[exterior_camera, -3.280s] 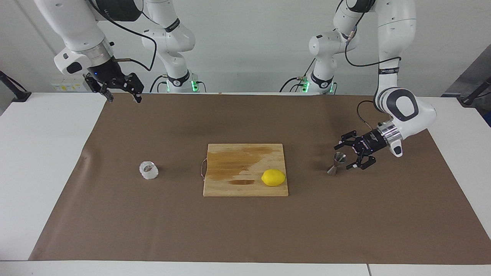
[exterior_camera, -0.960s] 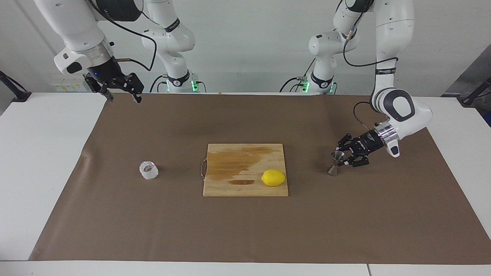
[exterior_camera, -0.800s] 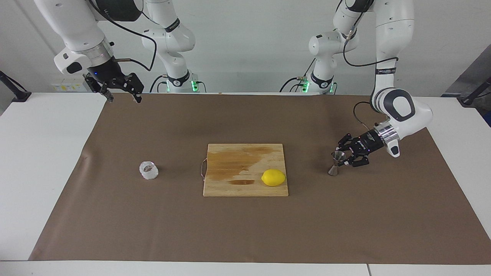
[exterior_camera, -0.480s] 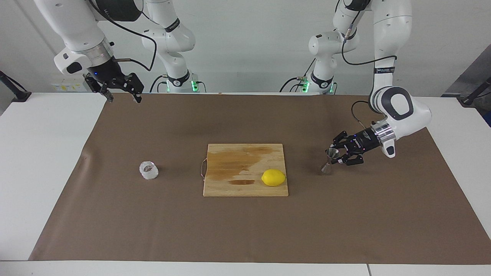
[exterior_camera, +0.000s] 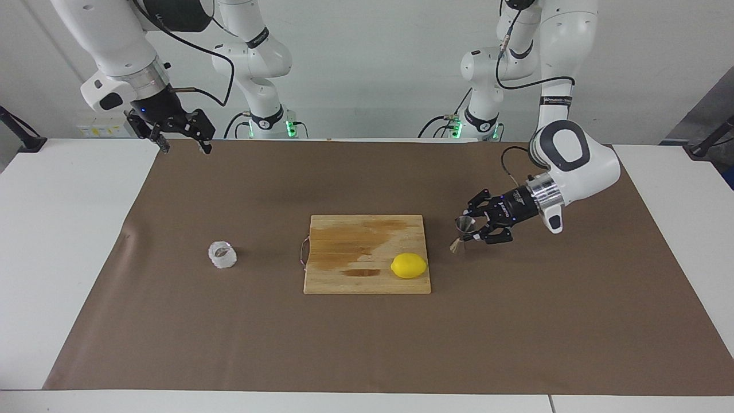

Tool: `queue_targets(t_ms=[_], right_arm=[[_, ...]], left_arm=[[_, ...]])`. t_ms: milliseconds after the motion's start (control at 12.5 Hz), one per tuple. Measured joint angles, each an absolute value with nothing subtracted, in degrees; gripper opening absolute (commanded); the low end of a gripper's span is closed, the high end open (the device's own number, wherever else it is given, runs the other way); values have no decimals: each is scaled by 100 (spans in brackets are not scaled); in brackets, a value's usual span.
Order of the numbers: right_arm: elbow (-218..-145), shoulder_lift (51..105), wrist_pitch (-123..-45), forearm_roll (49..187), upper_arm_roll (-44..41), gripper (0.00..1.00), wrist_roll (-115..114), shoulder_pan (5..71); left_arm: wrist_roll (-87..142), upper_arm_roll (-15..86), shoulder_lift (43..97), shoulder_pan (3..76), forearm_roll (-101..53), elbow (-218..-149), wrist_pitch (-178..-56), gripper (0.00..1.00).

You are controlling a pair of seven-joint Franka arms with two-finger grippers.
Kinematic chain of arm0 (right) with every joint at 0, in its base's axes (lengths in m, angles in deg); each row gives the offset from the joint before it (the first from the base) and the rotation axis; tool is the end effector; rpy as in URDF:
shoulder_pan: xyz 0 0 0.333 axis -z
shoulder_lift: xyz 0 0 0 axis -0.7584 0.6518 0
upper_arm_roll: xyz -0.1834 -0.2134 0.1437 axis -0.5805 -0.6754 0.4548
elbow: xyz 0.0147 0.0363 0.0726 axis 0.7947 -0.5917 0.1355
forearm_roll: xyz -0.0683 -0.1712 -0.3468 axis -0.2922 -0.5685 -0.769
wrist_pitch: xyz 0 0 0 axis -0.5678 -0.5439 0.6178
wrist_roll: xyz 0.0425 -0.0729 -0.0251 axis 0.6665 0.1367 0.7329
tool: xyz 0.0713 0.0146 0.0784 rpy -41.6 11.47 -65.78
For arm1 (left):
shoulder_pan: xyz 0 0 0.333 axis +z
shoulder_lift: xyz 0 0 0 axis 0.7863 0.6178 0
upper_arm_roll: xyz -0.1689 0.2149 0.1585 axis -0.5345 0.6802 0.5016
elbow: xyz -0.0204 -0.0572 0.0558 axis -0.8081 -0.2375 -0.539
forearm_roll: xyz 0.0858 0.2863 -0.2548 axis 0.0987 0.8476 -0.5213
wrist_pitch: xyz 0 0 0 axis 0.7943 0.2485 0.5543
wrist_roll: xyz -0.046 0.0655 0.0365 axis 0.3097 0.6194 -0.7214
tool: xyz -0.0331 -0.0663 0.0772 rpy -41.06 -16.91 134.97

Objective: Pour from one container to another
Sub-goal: 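Lift the steel cup with the left gripper over the cutting board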

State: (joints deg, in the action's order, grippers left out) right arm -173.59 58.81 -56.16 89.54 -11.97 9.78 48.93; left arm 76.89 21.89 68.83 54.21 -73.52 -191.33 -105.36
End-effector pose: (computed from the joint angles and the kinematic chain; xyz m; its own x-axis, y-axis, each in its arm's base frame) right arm 0.5294 -0.0232 0.6188 0.9959 -0.0838 -0.0327 -0.0851 -0.9955 -0.0406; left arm 0.5702 -0.1735 0.3968 -0.0730 0.4745 -0.8772 0.9839 0.1781 0.0145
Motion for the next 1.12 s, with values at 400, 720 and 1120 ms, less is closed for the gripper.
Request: queue_targets(t_ms=[400,720,1120], right_arm=[[-17359,5881,-5616,8954,-1197,100,978,4893],[-17359,5881,-5616,8954,-1197,100,978,4893],[-17359,5881,-5616,8954,-1197,100,978,4893]], left_arm=[[8310,1721,6841,4276,-8626,-19138,-12742,0],[8320,1698,6927,3329,-9797,-19152,-14141,0],[8360,1655,7496,2943,-9867,-18685,-14589,0]])
